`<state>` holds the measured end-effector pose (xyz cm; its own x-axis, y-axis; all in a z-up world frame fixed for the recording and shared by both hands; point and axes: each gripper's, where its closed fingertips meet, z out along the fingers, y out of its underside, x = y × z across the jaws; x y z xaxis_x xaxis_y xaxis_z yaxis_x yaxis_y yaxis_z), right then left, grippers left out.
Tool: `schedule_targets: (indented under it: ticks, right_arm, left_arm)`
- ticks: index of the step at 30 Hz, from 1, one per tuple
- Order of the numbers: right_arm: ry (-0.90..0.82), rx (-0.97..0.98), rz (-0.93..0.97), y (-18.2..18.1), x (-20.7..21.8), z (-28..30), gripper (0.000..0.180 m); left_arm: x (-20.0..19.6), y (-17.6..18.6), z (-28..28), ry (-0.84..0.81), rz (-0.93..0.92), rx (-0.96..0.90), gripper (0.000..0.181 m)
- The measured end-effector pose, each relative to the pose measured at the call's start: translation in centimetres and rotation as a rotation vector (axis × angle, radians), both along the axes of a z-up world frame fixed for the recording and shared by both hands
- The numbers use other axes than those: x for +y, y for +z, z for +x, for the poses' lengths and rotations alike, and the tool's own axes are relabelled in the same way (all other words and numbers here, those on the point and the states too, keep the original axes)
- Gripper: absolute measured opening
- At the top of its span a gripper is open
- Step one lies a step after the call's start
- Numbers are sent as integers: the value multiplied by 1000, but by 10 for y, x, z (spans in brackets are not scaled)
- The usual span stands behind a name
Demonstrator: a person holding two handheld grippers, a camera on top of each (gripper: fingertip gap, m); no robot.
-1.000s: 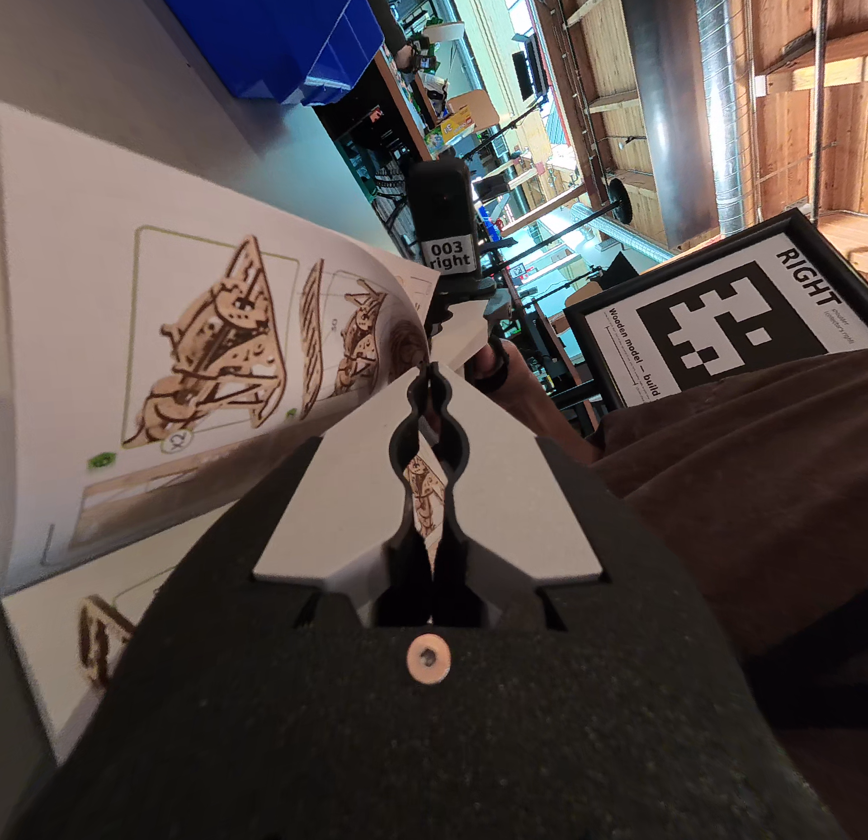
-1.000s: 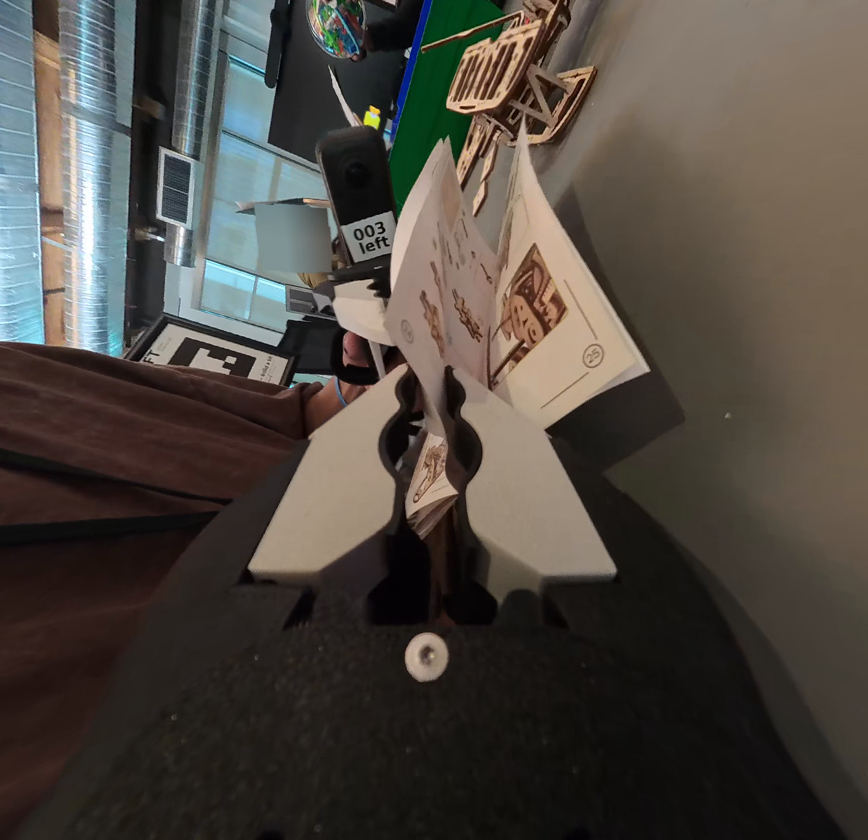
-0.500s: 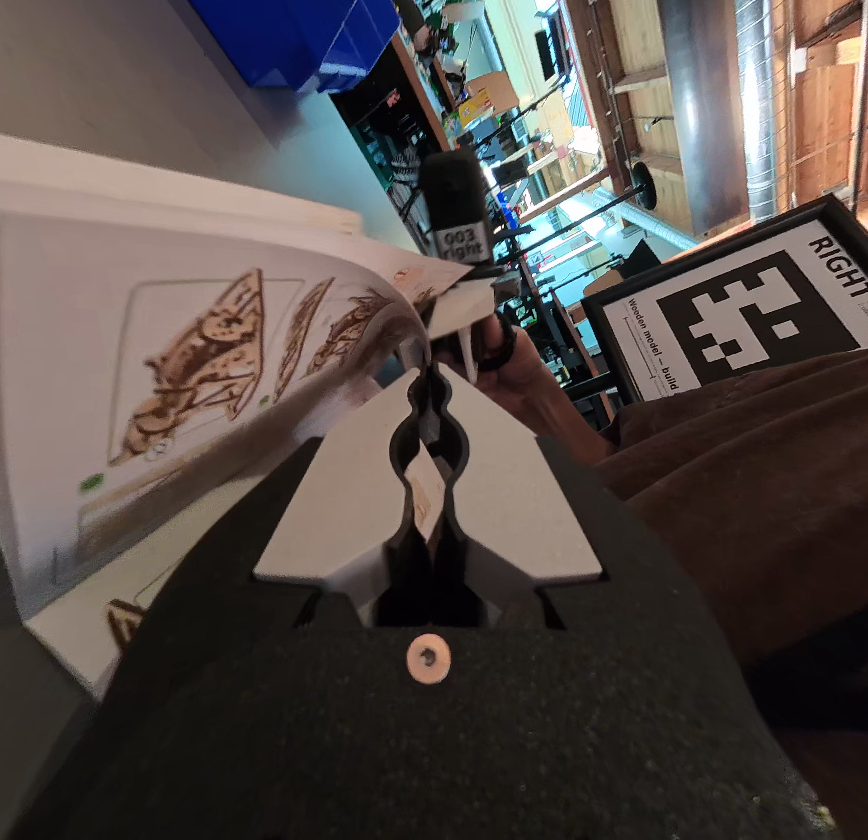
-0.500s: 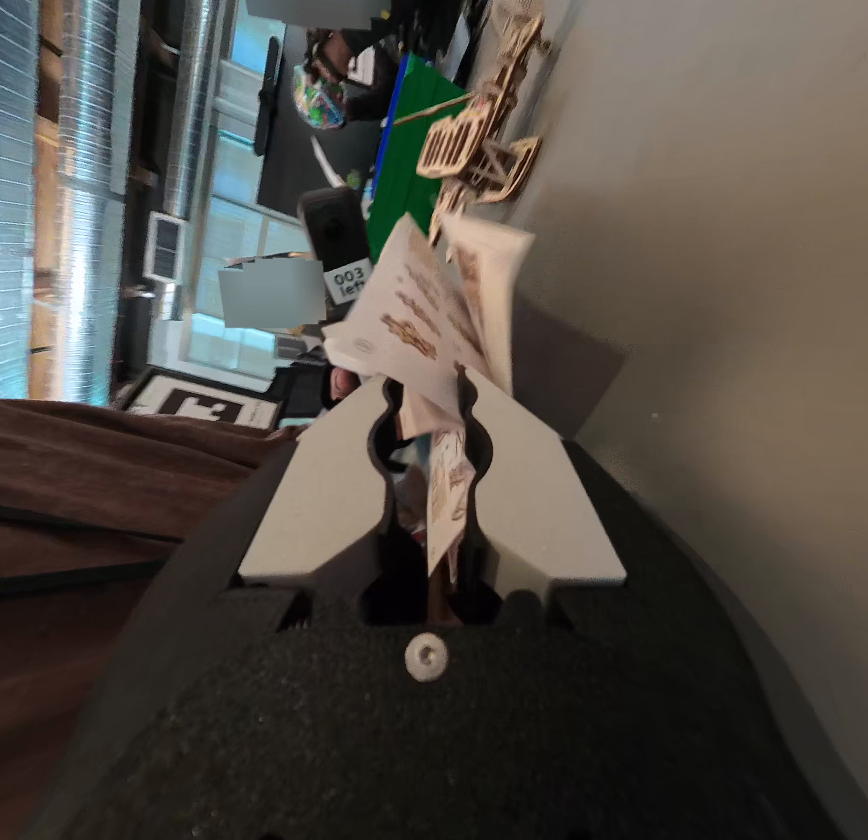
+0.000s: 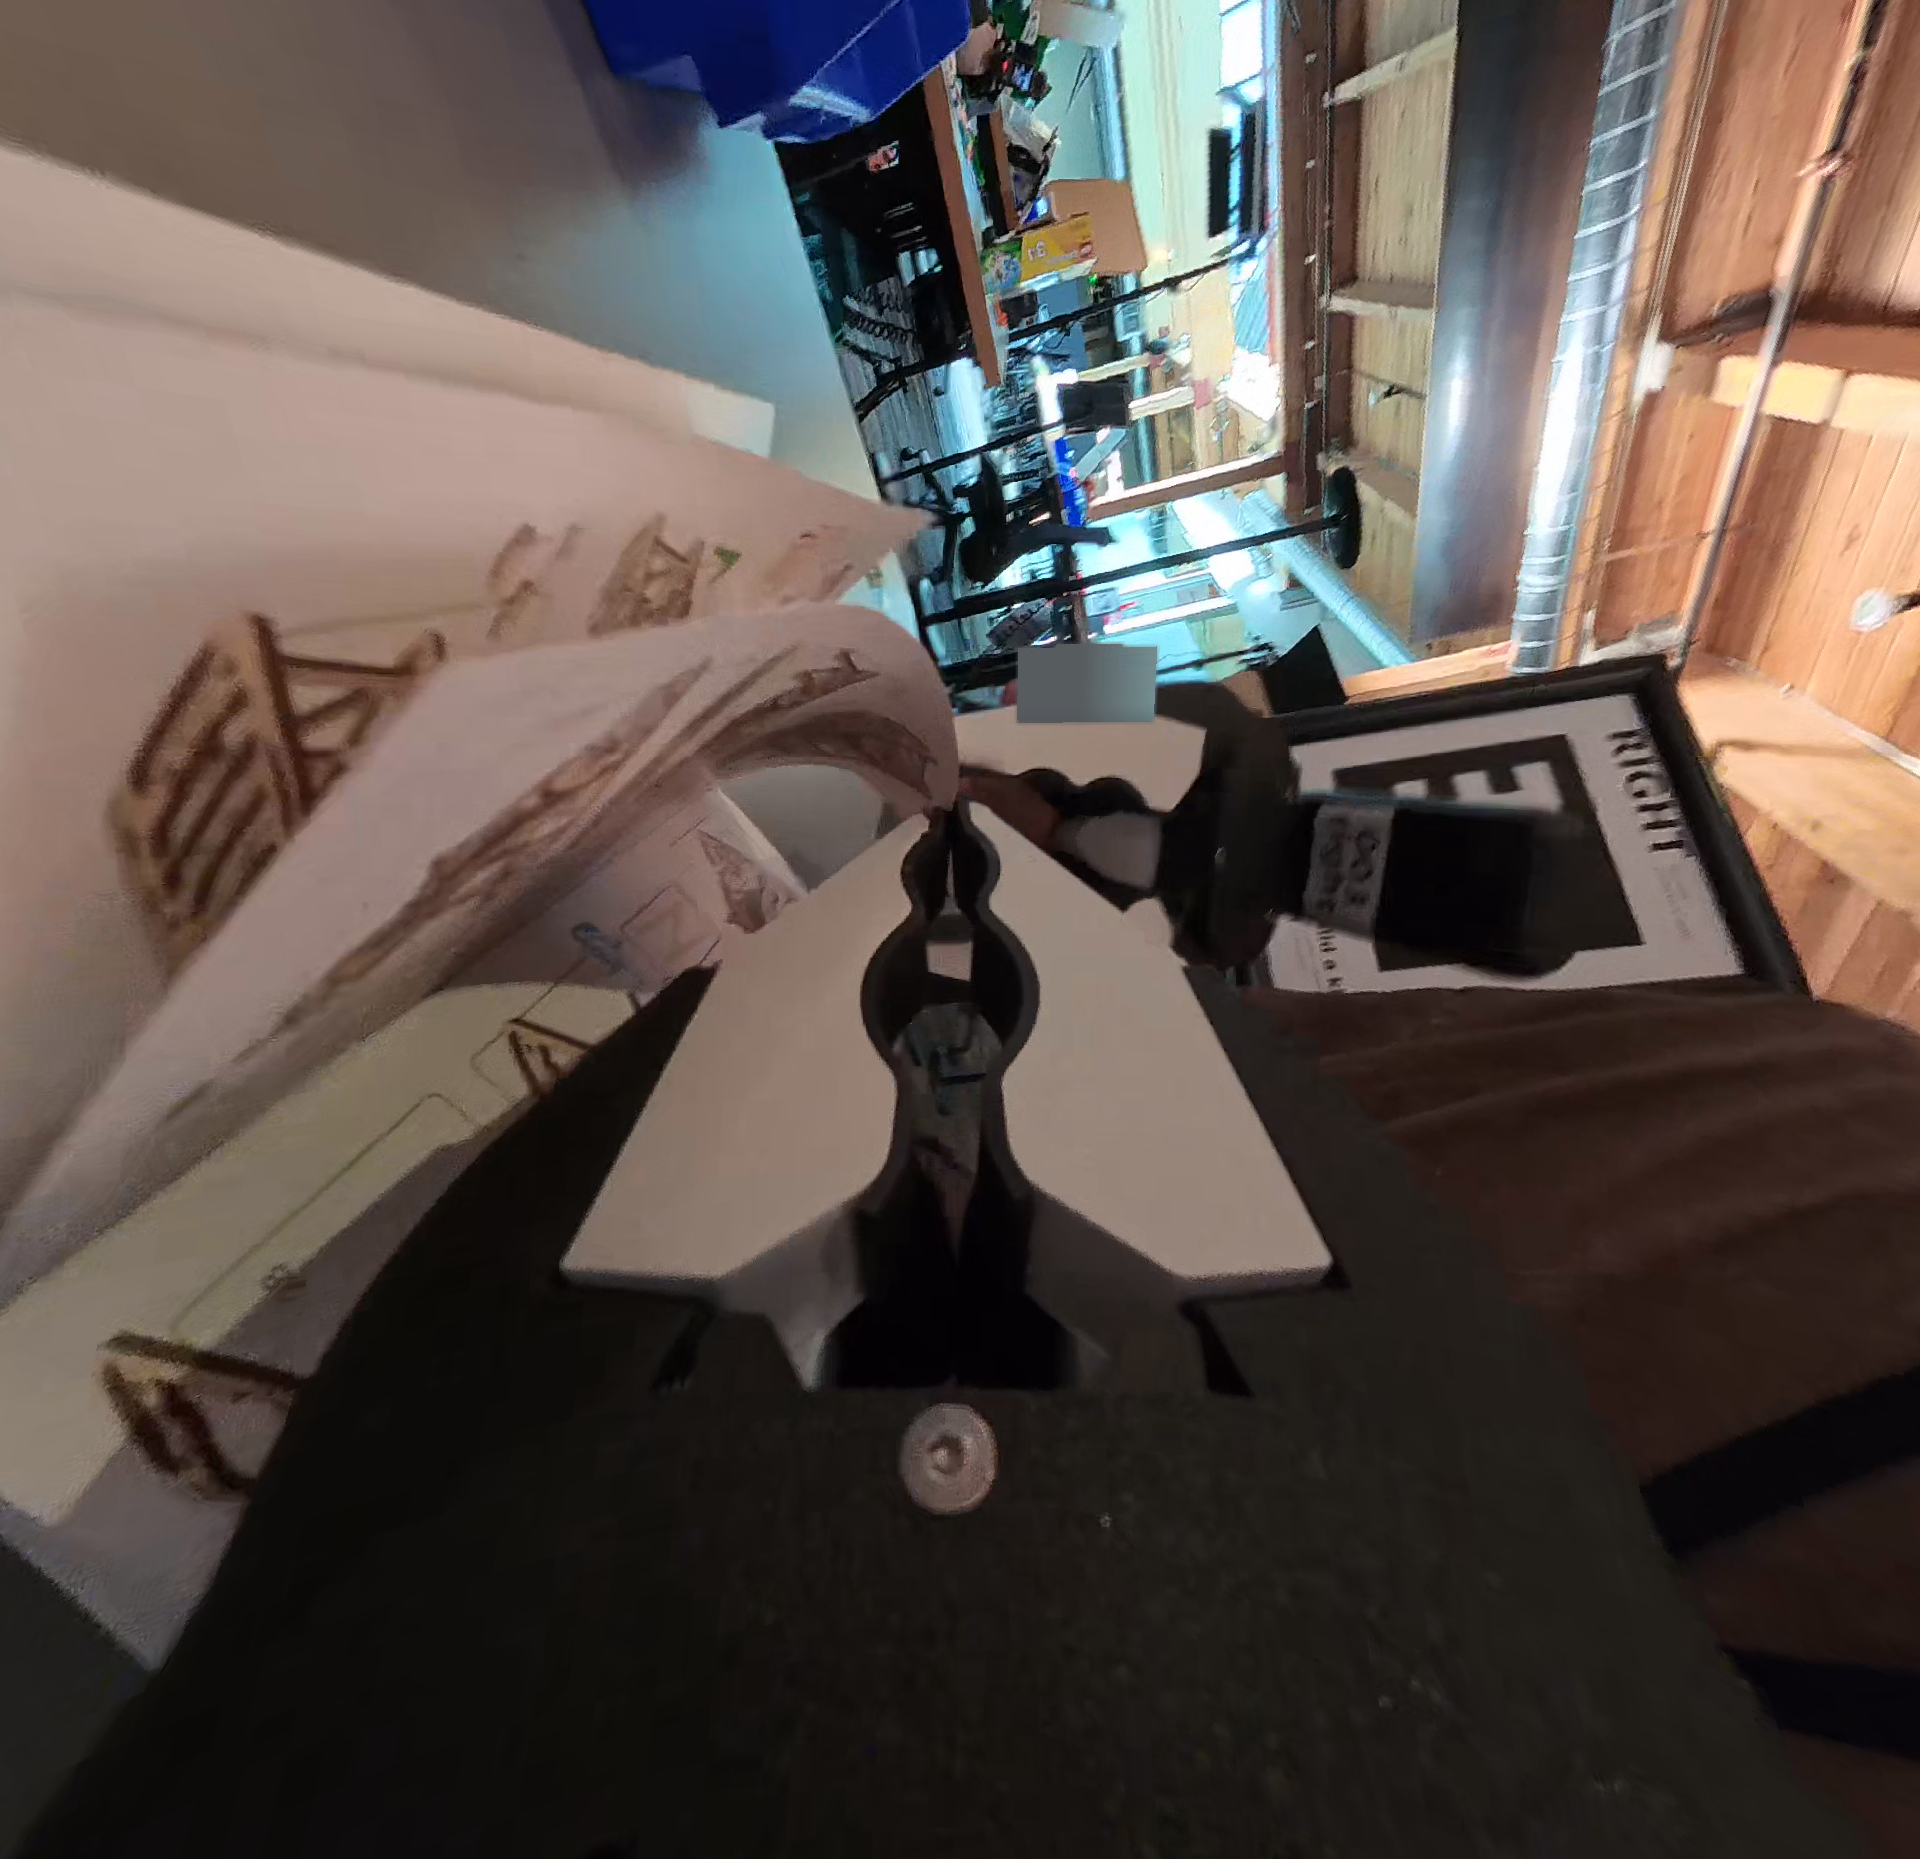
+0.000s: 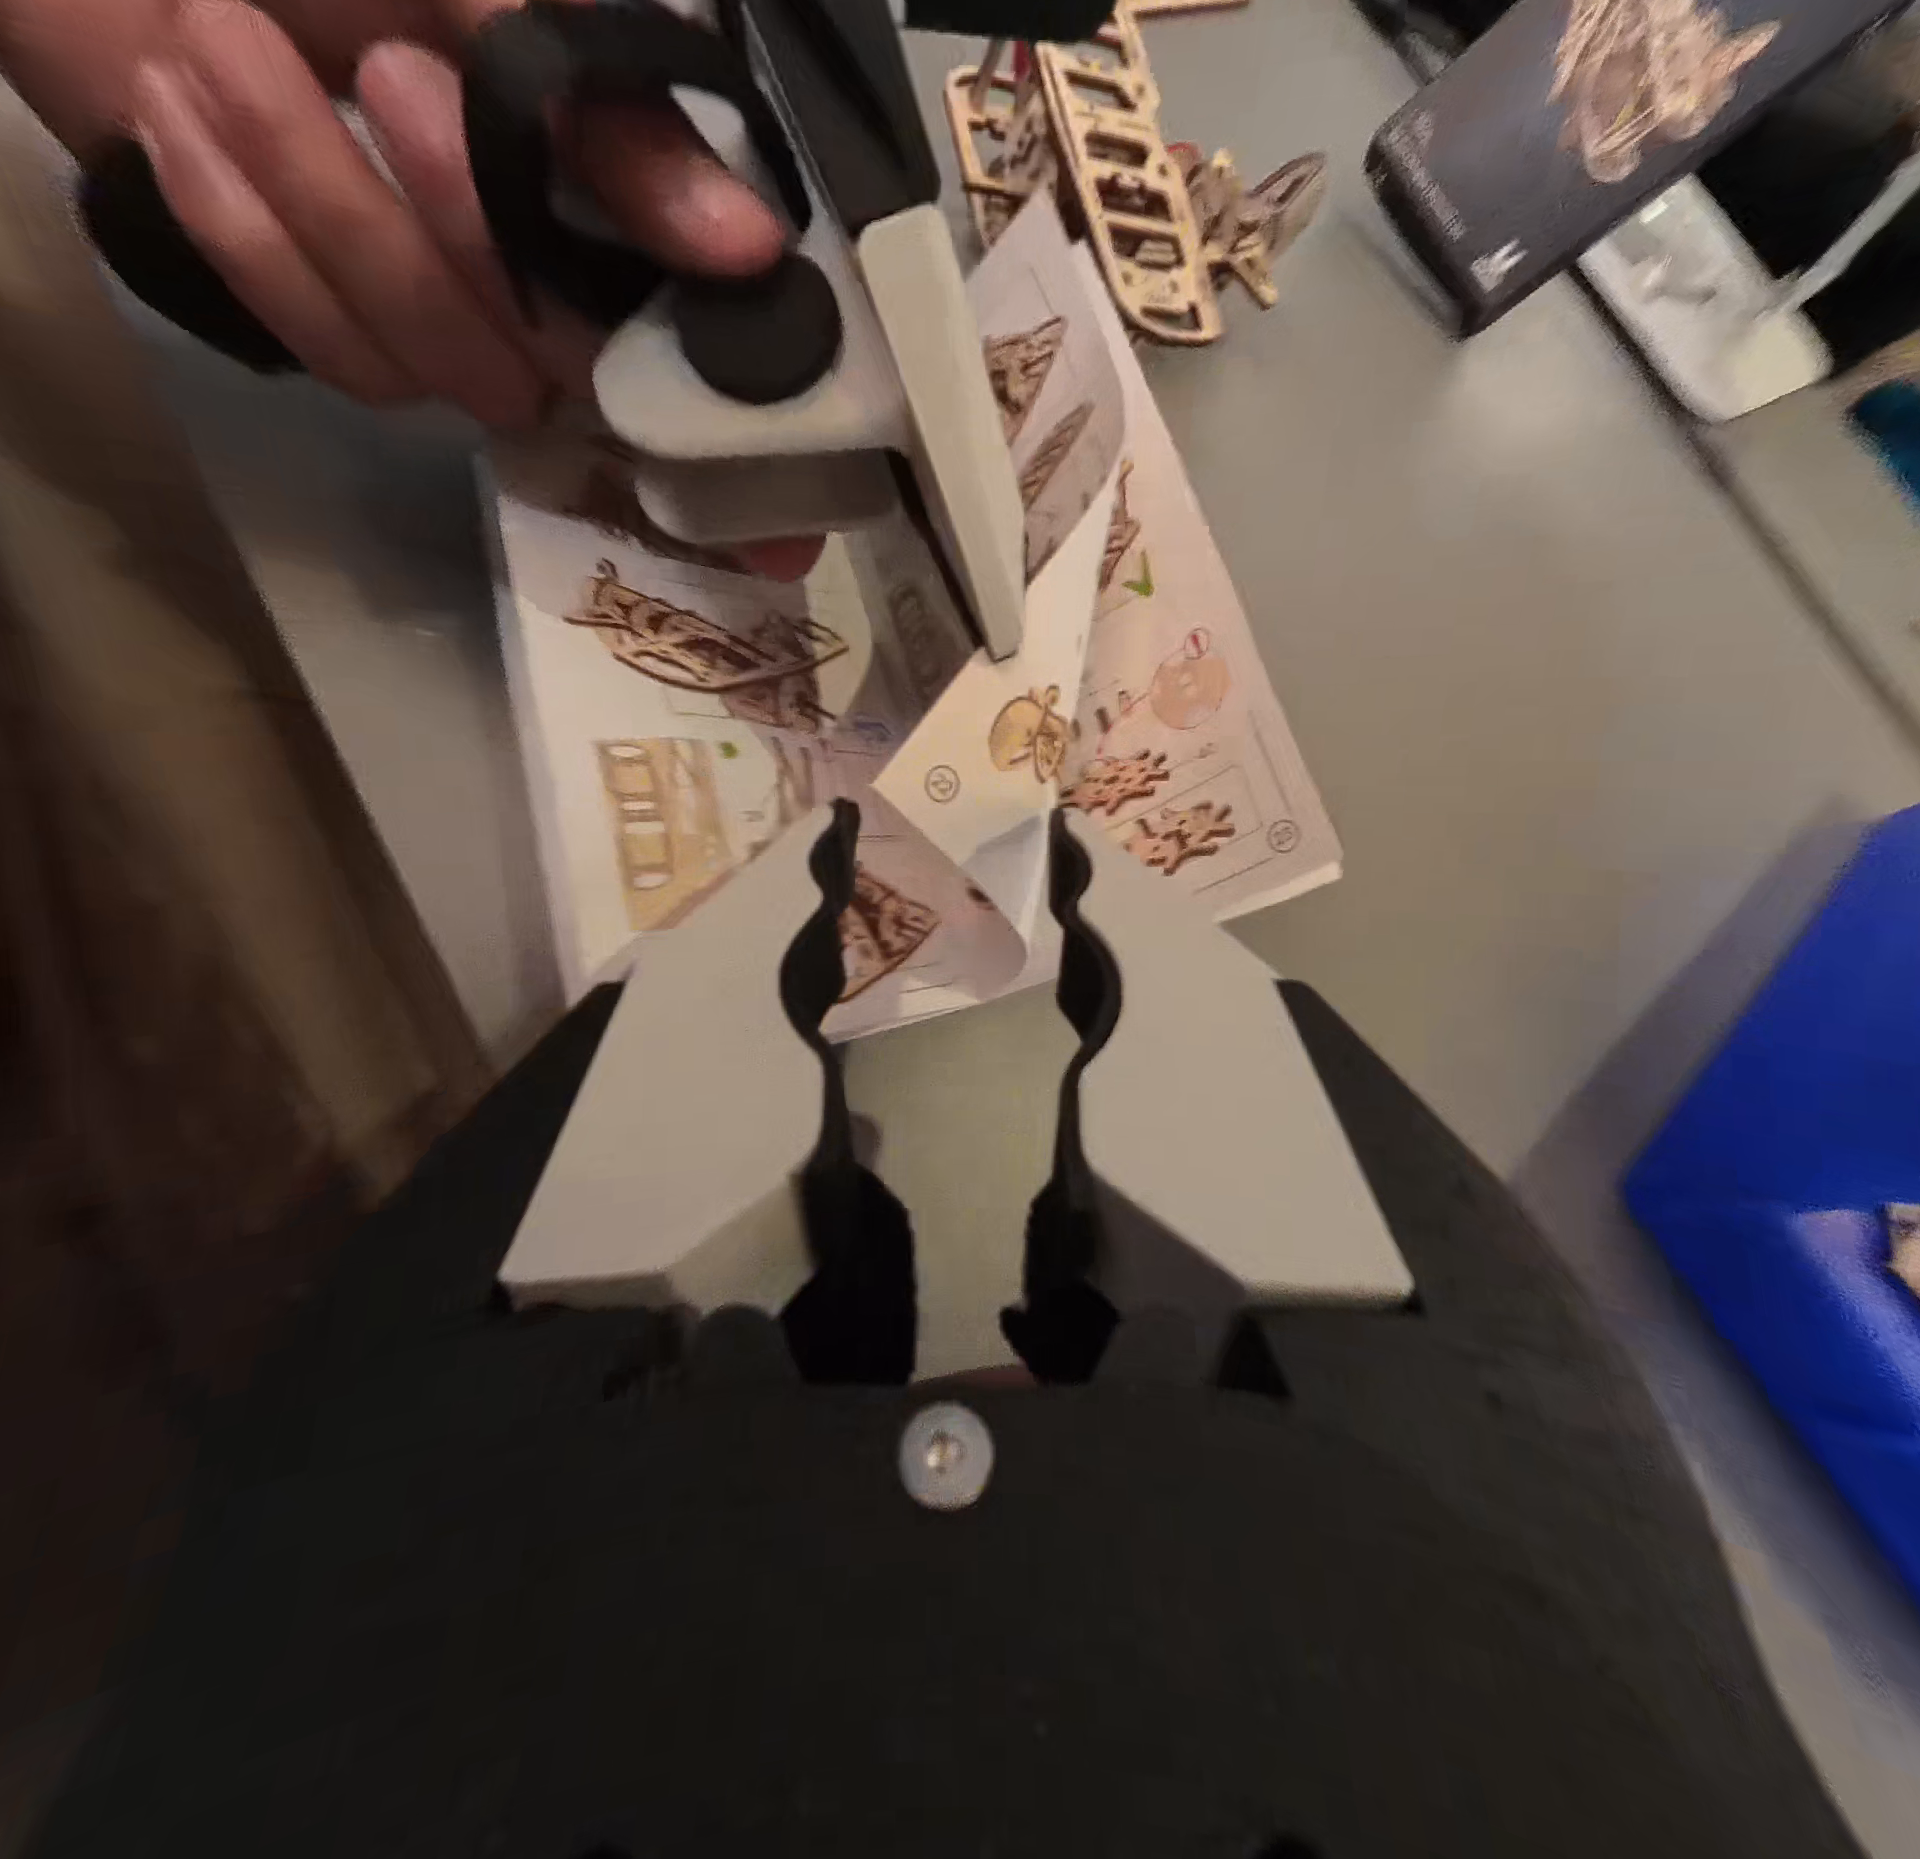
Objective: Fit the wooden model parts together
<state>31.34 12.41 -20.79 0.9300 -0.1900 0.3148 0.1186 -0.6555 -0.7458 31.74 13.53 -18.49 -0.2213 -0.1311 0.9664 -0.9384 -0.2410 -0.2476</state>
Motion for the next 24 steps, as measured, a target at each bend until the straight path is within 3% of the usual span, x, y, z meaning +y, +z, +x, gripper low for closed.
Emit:
schedule_targets:
  ticks: [3, 4, 12, 19, 24]
  right_arm:
    - [-13, -127, 9, 10, 3, 4, 3]
    - [-30, -152, 15, 14, 3, 7, 0]
    - [-147, -52, 47, 20, 1, 13, 0]
    - [-129, -8, 27, 15, 3, 5, 0]
    - [-131, 44, 41, 15, 3, 2, 0]
  left_arm:
    - [1, 7, 1, 28, -60, 45, 0]
    - [2, 9, 2, 39, -73, 43, 0]
    - [-3, 14, -3, 72, 50, -102, 3]
    - [-14, 14, -5, 91, 109, -151, 14]
    - [-12, 7, -3, 112, 155, -175, 0]
